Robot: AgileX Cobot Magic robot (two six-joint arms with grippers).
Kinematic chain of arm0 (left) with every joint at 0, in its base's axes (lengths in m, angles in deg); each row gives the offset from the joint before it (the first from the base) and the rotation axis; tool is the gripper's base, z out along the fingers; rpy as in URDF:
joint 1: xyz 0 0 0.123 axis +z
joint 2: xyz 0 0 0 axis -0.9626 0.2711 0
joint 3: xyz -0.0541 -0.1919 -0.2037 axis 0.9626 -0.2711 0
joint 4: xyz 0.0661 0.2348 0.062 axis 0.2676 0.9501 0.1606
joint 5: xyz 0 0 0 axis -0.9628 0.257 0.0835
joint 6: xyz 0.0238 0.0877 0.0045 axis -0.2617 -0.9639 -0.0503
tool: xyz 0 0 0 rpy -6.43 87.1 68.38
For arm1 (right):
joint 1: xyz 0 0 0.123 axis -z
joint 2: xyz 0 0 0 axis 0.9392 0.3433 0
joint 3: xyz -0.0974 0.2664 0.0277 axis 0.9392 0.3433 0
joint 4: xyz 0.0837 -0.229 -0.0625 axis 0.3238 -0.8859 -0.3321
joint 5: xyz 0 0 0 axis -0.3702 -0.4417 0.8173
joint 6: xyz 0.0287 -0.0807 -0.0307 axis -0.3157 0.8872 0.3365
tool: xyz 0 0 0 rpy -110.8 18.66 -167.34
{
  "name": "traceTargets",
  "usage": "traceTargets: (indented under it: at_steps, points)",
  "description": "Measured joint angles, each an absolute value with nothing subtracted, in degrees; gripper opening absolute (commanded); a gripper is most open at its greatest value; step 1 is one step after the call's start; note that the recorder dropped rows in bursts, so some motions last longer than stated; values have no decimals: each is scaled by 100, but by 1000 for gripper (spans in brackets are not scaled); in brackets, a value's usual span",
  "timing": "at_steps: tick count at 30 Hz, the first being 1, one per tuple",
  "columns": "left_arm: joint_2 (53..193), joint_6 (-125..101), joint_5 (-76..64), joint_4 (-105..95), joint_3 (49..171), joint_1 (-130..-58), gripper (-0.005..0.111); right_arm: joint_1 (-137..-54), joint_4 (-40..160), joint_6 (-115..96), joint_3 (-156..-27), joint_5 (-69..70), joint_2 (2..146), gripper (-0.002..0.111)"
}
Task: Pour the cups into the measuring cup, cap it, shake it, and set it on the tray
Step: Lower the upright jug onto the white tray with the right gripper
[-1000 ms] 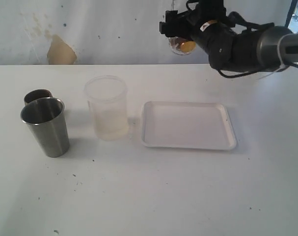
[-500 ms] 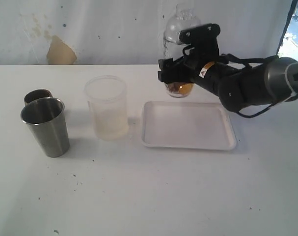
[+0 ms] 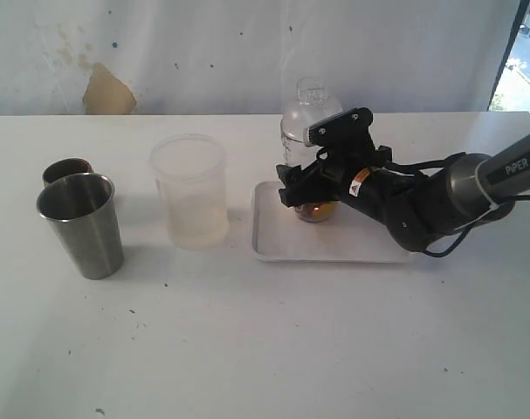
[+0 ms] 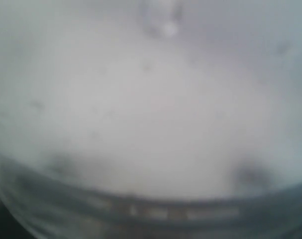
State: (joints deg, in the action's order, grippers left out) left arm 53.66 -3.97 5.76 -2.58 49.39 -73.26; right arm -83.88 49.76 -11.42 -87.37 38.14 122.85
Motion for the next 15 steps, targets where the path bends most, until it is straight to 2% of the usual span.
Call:
traceTargets:
  at_steps: [4,9,15]
  points:
    - [5366,-397,576,-258,4939,-7326,0,-8388,4955,-1142,-8737,3814,12285,1]
    - [5366,-397,576,-258,4939,-7326,0,-8378,4690,-1357,-8737,3801,12285,12]
    - [5366,-397,576,-258,4939,-7326,0,-8378,3936,-2443,-8724,3502,12015,13]
